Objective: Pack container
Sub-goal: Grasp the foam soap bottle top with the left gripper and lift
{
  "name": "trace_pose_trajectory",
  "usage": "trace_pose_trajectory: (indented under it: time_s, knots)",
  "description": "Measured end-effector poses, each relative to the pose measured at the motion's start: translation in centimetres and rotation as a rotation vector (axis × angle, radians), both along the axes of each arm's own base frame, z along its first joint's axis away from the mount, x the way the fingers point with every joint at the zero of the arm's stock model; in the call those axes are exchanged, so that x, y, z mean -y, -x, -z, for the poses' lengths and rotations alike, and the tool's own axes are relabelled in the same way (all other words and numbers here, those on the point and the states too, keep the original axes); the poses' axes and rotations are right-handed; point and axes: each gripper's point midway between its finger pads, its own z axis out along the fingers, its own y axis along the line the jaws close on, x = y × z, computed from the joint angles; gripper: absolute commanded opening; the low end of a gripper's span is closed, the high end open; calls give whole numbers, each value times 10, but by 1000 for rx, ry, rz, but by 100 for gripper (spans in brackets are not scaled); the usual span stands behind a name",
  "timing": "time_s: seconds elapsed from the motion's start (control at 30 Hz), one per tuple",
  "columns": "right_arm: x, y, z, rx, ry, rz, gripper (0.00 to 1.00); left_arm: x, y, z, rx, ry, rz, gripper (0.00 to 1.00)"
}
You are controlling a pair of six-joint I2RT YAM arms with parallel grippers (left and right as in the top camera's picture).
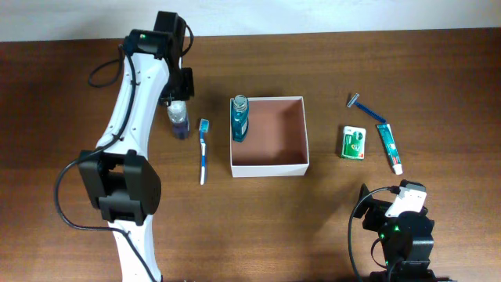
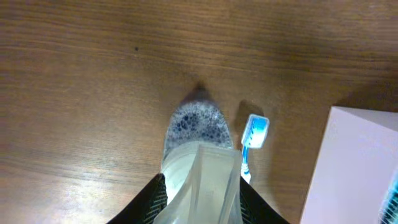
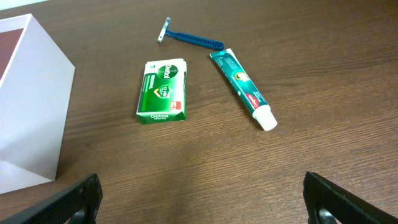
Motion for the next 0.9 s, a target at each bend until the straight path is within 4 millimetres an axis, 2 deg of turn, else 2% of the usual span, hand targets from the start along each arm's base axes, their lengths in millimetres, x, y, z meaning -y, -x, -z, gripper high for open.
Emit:
trace_pose_trajectory:
  time_s: [0.17,0.53,0.63,0.9]
  knots:
    - [0,0,0,0,0,0,99,2,-2,-35,53,16,2,32]
    - [0,0,0,0,0,0,99,17,26,-84,40,129,30,29]
    - [0,0,0,0,0,0,99,20,25,-99,81,149,36,29]
    - [0,0,0,0,0,0,99,37,29,-110,98,230,67,29]
